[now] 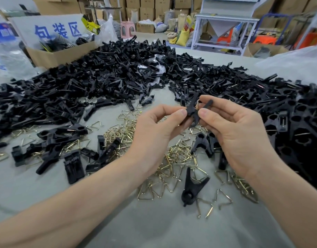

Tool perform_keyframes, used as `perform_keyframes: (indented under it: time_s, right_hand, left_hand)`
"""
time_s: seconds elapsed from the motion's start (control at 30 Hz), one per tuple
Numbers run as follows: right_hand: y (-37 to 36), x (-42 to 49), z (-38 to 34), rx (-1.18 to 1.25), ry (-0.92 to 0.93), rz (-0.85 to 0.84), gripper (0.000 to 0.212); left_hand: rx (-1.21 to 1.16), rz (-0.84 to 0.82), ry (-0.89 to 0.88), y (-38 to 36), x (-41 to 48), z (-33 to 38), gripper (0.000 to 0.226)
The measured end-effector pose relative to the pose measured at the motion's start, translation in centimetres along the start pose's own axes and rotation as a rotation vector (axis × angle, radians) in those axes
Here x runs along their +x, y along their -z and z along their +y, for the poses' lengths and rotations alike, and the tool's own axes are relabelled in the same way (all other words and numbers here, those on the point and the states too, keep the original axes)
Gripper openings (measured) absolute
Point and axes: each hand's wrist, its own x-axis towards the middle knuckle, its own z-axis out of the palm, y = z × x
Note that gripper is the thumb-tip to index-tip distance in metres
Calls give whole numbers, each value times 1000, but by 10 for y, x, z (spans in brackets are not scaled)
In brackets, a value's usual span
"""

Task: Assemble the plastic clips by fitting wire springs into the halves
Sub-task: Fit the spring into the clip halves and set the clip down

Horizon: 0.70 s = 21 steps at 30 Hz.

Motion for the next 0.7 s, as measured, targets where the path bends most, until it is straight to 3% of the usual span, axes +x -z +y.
perform_keyframes:
  time_s: [0.2, 0.7]
  right_hand:
    - [0, 0, 1, 31, -7, 9, 36]
    - [1, 0, 2, 33, 25, 12, 35]
  left_hand:
    - [-16, 41, 25, 0, 1, 6, 9]
    - [20, 42, 41, -1, -1, 7, 6]
